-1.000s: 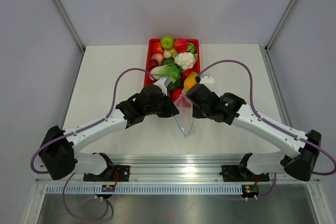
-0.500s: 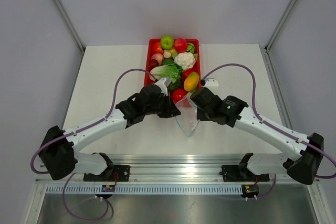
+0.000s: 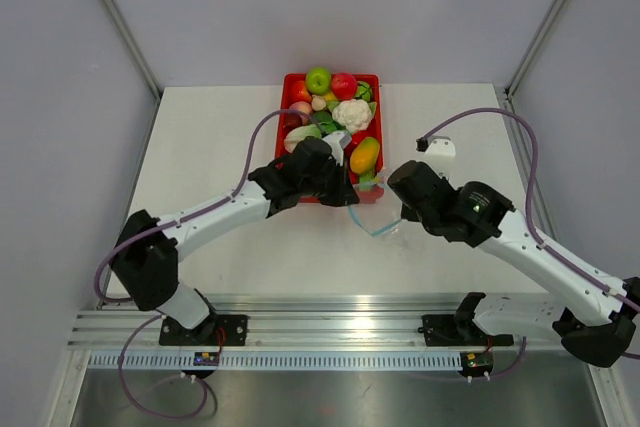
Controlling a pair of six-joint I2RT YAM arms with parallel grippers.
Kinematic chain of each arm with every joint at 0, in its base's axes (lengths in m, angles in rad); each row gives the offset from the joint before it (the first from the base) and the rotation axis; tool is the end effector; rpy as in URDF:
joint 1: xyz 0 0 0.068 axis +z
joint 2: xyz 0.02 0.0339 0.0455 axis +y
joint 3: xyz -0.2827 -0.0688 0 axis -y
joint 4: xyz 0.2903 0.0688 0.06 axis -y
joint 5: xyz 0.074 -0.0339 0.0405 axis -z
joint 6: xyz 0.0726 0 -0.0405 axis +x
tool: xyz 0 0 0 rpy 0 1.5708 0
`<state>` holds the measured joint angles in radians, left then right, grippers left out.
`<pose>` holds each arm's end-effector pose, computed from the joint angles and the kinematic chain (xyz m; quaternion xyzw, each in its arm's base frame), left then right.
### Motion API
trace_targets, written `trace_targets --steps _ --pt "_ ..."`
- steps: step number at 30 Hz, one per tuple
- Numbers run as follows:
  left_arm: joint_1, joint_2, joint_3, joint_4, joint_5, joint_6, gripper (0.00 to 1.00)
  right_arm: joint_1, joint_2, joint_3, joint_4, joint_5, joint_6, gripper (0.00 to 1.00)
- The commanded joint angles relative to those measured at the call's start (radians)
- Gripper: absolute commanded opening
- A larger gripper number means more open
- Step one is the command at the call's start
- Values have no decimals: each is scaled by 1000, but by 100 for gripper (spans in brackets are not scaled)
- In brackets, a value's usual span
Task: Place the food in the zip-top bag and seal the zipper
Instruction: Open the zipper of the food storage bag.
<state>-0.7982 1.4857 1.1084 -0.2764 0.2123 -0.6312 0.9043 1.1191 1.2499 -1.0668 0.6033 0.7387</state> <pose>0.2704 -0.2993 0.2558 0.1211 0.8846 -0.3602 0.2702 0.1906 0.1757 0.3575 0.0174 0.9117 0.0259 0.4096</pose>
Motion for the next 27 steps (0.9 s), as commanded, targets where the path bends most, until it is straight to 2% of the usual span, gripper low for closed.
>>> trace_targets --steps 1,7,8,9,10,11,12,14,17,21,27 --pt "-22 100 151 -1 22 74 0 -10 -19 66 -174 174 62 0" --pt "-24 252 284 7 85 120 2 -11 -42 39 -237 216 114 0" --pt "-24 269 301 -7 87 132 10 -12 -44 33 -237 219 119 0" --pt "-22 294 347 -45 87 145 23 -13 -42 25 -236 217 123 0" --pt "-22 309 369 -69 85 172 41 -18 -41 7 -233 217 122 0" --pt "-22 317 395 -96 81 188 68 -33 -39 -1 -231 216 123 0" --pt "-22 329 416 -145 59 224 78 -45 -36 -10 -216 213 114 0" --pt "-22 335 475 -203 12 267 87 -83 -36 -55 -196 222 91 0" --pt "-3 321 510 -276 -30 323 87 -175 -56 -105 -95 179 -28 0" --pt "37 280 513 -271 -28 341 86 -238 -77 -135 -7 95 -105 0" --pt "109 347 596 -285 -19 346 87 -243 -59 -119 42 26 -127 0"
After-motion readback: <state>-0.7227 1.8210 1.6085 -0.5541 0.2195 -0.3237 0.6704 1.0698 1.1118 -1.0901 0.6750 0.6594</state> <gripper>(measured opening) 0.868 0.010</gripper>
